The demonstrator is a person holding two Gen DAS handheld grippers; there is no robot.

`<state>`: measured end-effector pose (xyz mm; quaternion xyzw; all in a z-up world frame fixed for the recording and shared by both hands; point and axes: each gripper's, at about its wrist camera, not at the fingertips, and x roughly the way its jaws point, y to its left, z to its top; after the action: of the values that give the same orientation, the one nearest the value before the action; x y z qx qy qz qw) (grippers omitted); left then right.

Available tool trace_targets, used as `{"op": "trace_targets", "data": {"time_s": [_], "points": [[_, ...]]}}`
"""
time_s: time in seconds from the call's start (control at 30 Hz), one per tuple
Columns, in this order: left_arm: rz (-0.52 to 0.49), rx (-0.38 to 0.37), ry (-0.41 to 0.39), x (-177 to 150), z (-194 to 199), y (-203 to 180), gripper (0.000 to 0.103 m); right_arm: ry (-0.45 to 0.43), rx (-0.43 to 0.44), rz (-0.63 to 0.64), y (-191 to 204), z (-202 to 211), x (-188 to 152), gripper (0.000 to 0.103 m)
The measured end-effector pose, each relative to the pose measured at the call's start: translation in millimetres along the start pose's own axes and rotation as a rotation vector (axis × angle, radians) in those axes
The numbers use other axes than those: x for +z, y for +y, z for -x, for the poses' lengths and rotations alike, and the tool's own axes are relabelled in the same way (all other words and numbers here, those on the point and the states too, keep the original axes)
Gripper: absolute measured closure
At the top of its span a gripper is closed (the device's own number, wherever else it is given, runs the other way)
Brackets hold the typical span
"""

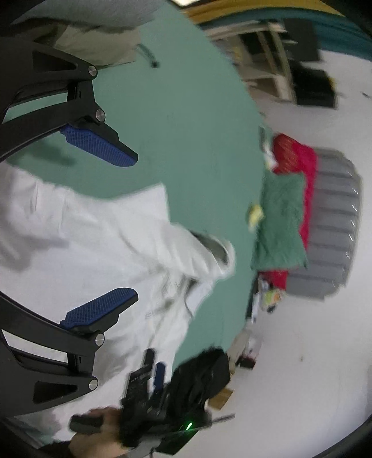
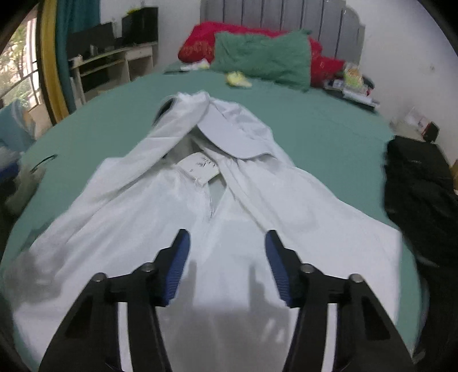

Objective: Fold large clothes

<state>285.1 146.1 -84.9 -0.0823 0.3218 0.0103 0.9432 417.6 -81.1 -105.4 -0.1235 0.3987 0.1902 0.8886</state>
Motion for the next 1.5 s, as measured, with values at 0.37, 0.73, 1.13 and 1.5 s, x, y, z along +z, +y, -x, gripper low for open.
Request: {"op": "trace_targets", "data": {"time_s": [0.37, 0.73, 1.13, 1.5], "points": [[0.162, -0.037, 0.134, 3.1, -34.9, 47.8, 0.014, 0.070, 0.003, 0.047, -12.2, -96.2, 53.6, 0.101], [0.163, -0.017, 0.138, -4.3, -25.7, 39.1, 0.014, 0.166, 0.219, 0.229, 17.8, 28.6, -18.1, 0.100], [0.225, -0.041, 0.139, 7.0, -15.4, 50.1, 0.014, 0.133, 0.126, 0.086, 53.9, -13.6, 4.9, 0.064], [0.300, -0.020, 0.156, 11.2, -20.5, 78.6, 0.014, 0.035, 0.289, 0.220, 109.1, 10.2, 23.5, 0.100]]}}
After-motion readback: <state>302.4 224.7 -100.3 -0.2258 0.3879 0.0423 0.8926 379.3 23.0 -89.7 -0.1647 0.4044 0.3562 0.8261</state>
